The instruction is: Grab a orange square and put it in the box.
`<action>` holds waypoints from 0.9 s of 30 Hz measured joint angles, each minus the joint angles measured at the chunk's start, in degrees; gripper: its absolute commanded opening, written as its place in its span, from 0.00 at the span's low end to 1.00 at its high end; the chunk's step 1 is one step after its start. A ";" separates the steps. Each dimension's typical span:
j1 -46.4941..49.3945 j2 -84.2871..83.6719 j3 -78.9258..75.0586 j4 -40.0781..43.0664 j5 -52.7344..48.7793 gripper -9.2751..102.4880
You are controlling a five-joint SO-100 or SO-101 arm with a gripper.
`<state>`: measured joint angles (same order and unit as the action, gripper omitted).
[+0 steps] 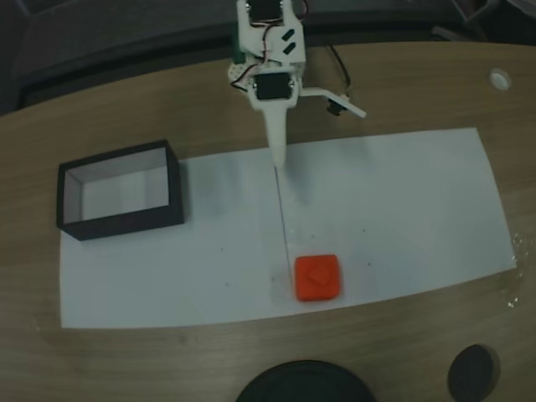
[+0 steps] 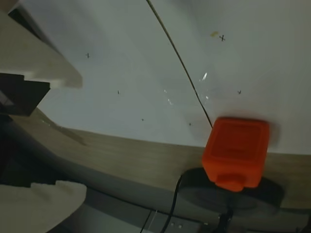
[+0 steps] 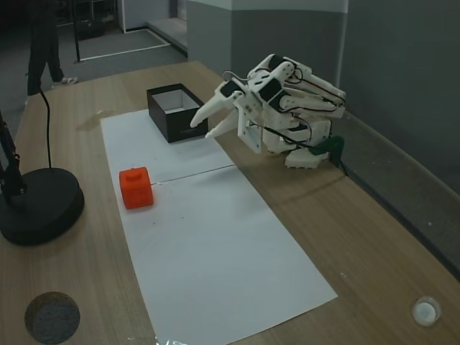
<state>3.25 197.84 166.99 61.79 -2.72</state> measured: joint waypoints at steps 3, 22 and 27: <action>-3.08 0.00 -5.27 -5.19 0.09 0.34; -9.49 -71.10 -49.13 -1.41 0.44 0.45; -9.32 -89.82 -65.65 5.62 1.49 0.46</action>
<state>-6.06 108.02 101.34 67.41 -1.23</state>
